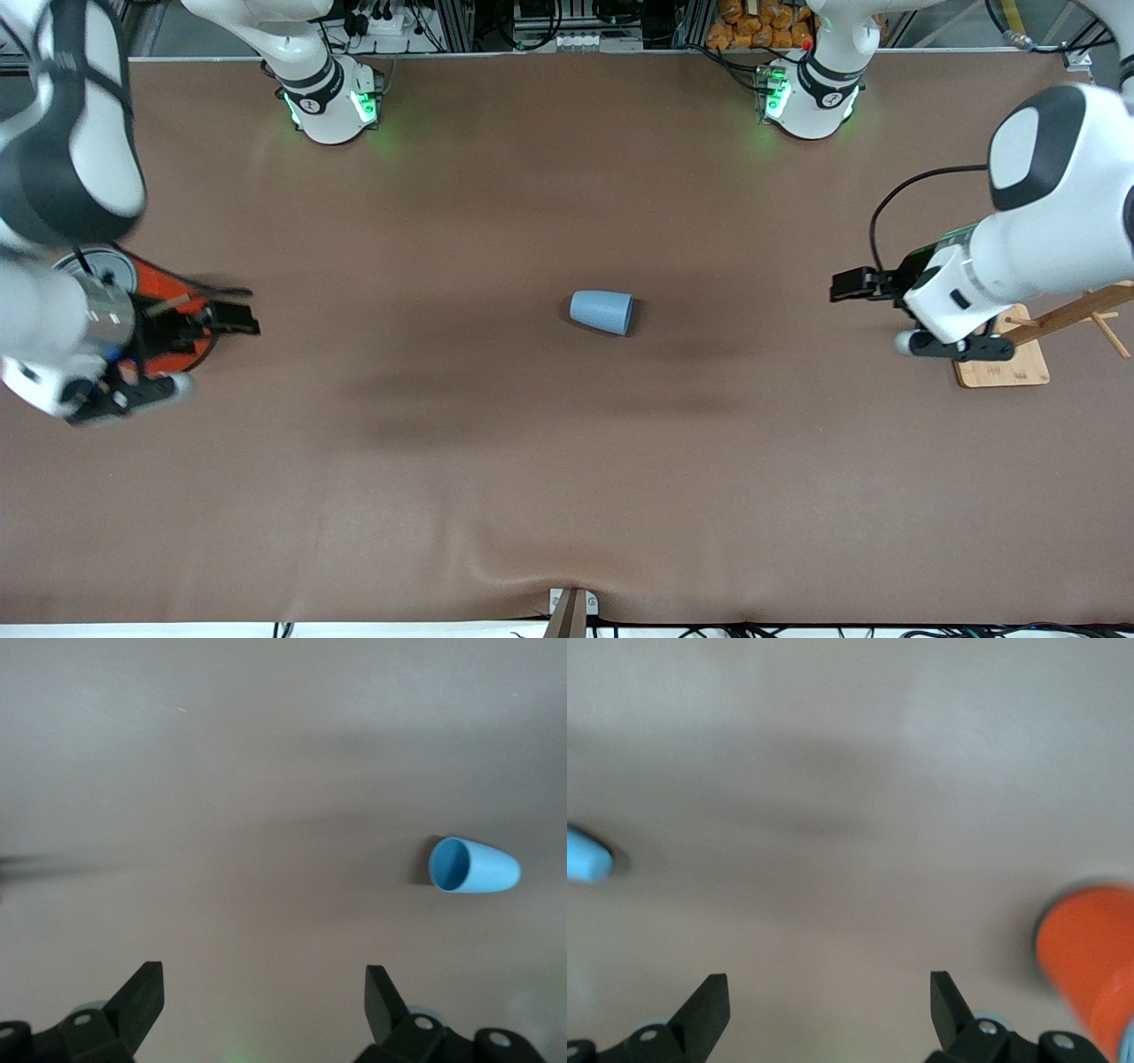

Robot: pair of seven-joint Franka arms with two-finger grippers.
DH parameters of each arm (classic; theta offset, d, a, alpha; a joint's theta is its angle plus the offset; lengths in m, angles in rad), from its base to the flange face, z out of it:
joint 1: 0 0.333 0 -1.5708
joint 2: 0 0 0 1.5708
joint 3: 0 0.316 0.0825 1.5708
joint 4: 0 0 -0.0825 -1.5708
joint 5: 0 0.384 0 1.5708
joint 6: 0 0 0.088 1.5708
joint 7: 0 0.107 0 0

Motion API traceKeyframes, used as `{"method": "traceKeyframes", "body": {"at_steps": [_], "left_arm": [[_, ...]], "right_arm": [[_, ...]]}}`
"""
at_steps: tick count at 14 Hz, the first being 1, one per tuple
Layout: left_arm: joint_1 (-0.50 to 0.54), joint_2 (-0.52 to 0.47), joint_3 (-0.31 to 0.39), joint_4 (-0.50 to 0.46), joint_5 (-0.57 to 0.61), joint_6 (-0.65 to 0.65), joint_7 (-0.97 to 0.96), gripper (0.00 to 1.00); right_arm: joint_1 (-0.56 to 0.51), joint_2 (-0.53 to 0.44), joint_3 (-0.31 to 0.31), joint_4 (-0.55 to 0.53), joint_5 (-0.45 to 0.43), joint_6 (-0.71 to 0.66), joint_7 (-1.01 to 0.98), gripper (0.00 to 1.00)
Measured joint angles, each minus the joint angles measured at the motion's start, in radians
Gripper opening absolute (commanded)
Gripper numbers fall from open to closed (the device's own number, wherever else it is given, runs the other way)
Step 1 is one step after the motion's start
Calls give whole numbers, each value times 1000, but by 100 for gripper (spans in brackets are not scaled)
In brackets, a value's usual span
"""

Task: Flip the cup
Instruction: 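Retract the right gripper while the left gripper reaches toward the cup, then grasp the lying blue cup's base with the left gripper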

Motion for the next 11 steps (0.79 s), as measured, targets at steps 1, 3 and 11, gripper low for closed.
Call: {"method": "traceKeyframes", "body": {"at_steps": [1,3,11], "left_arm": [[0,21,0,-3,-31,7,-2,100],[-2,69,0,-10,-109,33,-2,100],[-66,223,-2,-48,-388,93,-3,100]], "right_arm": [[-2,-43,0,-3,0,-17,100,100],[-16,-126,-13,-35,0,-22,195,100],[-30,-416,-66,-372,2,125,212,100]]}}
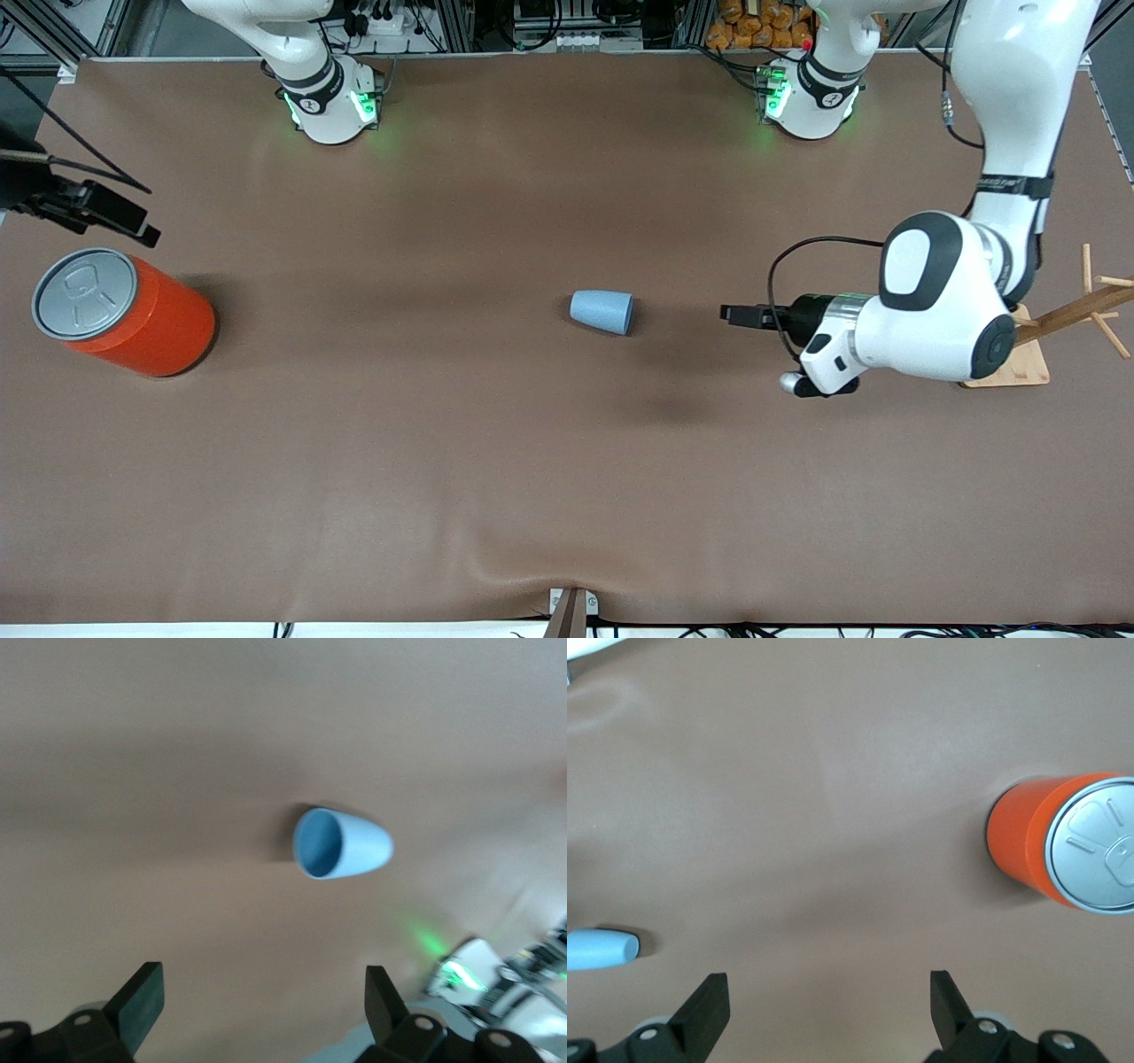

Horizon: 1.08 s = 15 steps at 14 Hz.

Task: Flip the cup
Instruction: 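Grasp the lying blue cup's base with the left gripper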

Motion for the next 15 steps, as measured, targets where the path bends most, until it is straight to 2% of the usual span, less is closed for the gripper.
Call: {"method": "traceKeyframes", "body": {"at_steps": [5,10,15], "left_arm": [[-27,93,0,-2,-261,63,1,100],[-98,157,-2,-11,-380,126,21,100],[-88,161,5,-125,-514,160,297,100]], "right_arm": [[0,-23,4,-54,0,17,1,100],[0,-26,3,-58,-4,28,-6,100],[0,-26,5,-58,-14,36,-18,100]]}}
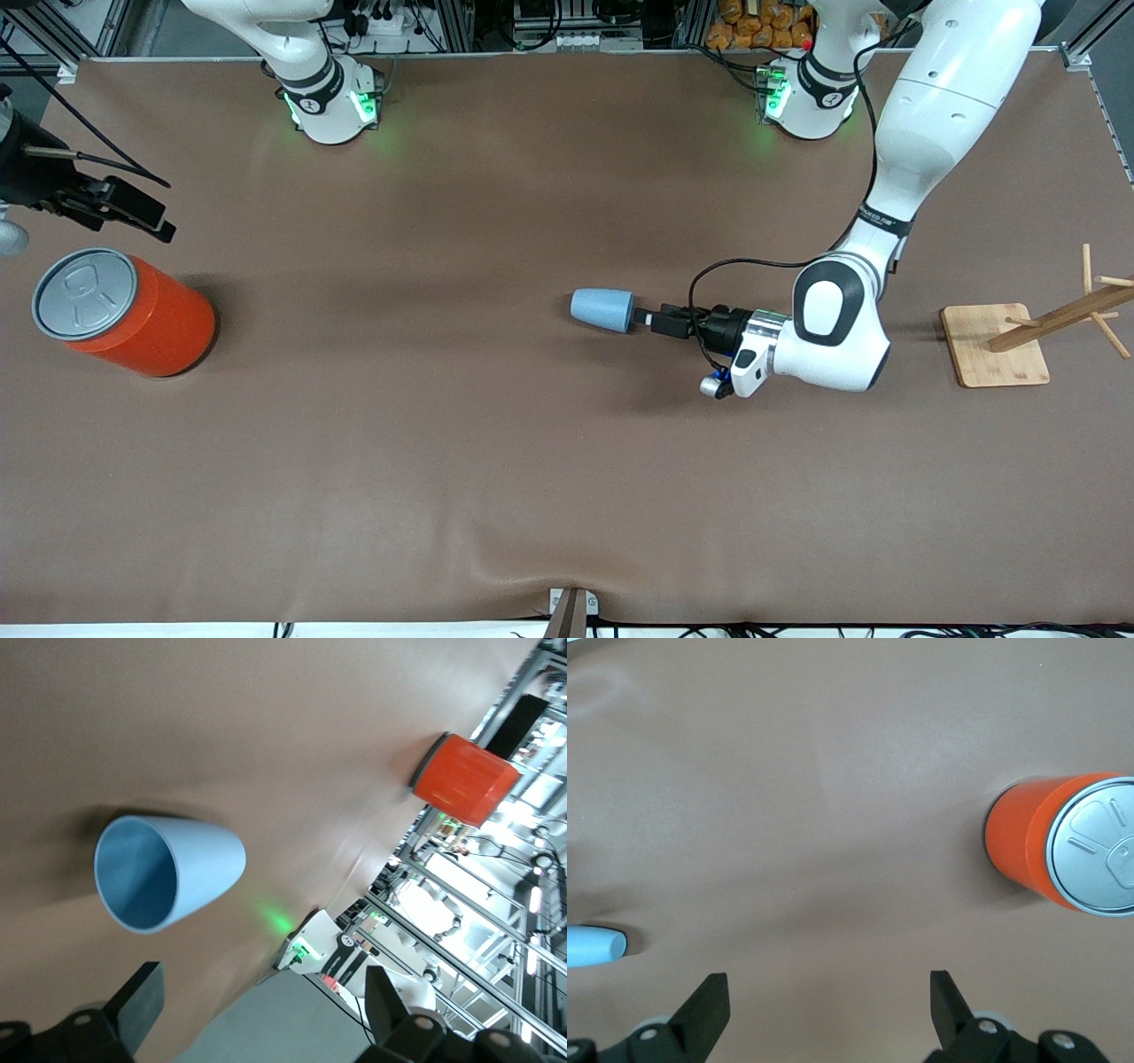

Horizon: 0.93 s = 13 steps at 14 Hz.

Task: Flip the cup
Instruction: 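Grasp the lying blue cup's base with the left gripper, then lift the cup and carry it toward the wooden stand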

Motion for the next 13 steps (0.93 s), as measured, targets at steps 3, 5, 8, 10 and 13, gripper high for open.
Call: {"method": "traceKeyframes", "body": {"at_steps": [3,5,8,10,13], "left_arm": [[-5,6,0,-45,-90,36,129,89],[-6,23,-1,-56,-124,51,186,84],[-19,55,-3,-57,-171,86,224,75],[-35,64,-4,-57,-181,98,227,70],[-41,74,-4,-57,-181,112,228,70]], "right_arm": [[0,0,0,4,-5,0,-22,100],[0,0,1,5,-40,4,-80,100],[0,0,2,6,-59,4,-113,100],[0,0,2,6,-59,4,-116,100],[0,0,2,6,-62,3,-116,100]]}}
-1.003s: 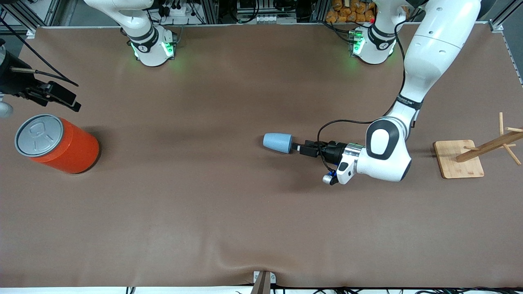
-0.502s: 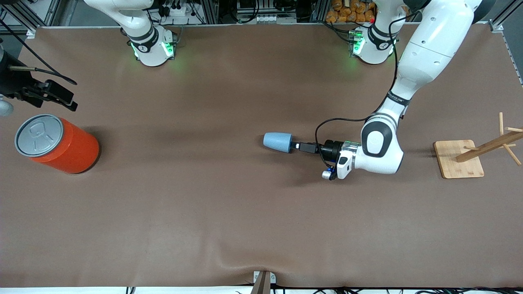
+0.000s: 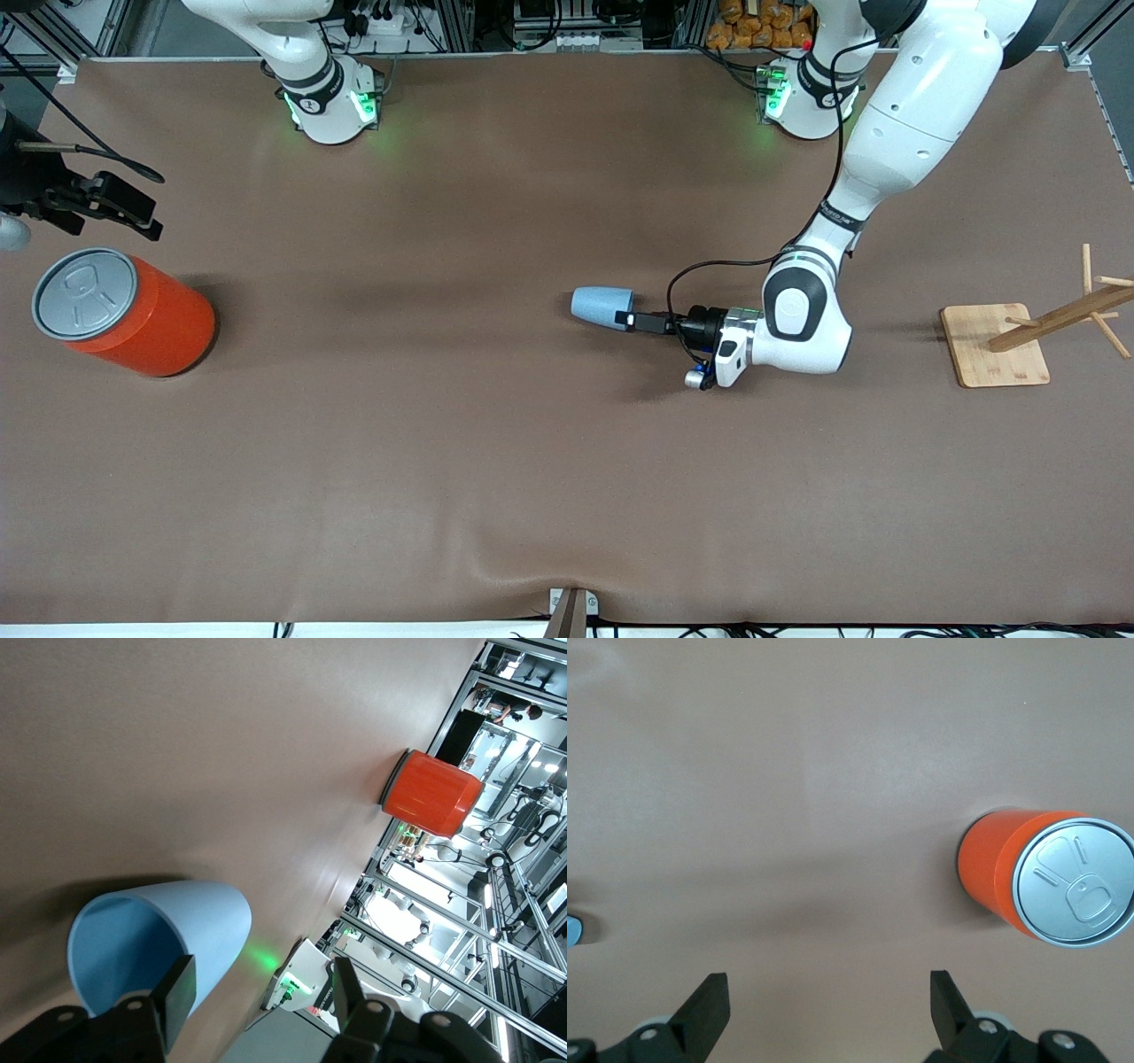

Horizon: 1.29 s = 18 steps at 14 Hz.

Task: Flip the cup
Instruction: 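Lift the cup and carry it toward the wooden stand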

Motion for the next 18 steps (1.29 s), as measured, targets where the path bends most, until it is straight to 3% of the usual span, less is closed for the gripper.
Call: {"method": "traceKeyframes", "body": {"at_steps": [7,9,18], "left_arm": [[-4,11,0,-13,0,2,4,68],[-5,11,0,-27,0,2,13,60],[-6,27,0,-45,-13,2,21,47]], "right_arm": [[0,0,-1,0,-2,0,0,100],[0,0,-1,1,-2,0,0,100],[0,0,-2,7,-6,-6,0,100]]}}
